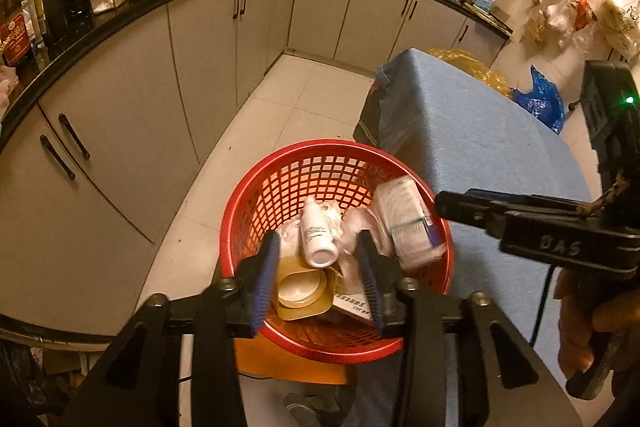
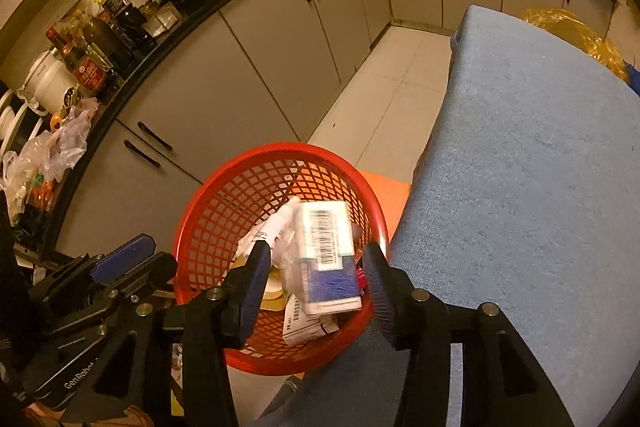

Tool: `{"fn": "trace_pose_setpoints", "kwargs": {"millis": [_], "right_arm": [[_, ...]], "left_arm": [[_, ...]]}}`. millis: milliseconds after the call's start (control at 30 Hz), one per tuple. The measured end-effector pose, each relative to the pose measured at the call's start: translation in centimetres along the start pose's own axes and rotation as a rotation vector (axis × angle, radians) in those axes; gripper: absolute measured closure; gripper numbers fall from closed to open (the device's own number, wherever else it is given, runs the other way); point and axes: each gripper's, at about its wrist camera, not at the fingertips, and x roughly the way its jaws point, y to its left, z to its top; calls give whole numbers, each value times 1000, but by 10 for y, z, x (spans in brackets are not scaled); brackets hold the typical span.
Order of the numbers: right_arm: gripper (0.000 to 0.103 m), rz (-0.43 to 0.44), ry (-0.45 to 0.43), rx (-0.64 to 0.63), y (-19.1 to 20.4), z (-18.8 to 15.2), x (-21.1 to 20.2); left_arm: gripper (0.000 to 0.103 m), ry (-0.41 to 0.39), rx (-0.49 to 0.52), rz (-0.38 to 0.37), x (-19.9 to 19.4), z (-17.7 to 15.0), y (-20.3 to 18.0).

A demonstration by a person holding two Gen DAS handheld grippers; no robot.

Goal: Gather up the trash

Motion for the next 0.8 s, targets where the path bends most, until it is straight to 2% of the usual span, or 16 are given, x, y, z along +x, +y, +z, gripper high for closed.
{"fn": "trace_pose_setpoints", "kwargs": {"millis": [67,133,200,300,600,800], "right_arm": [[50,7,-4,8,-3,-2,-7],[43,3,-22,16,-5,-7,-17],[42,0,-35,23,-6,-12,-27],[37,-7,-53,30,-7,-25,-42],[32,-58,-88,15,-14,-70,-83],[31,-129,-116,-64,-13,-115,-113]], "left_arm": [[51,-10,-9,8,-3,-2,2],[49,-19,-8,19,-7,-3,1],[40,-30,-11,31,-12,-6,0],[33,-46,-9,35,-20,-10,-6],[23,-76,20,57,-43,-24,-26],[17,-114,46,91,-65,-43,-41]]}}
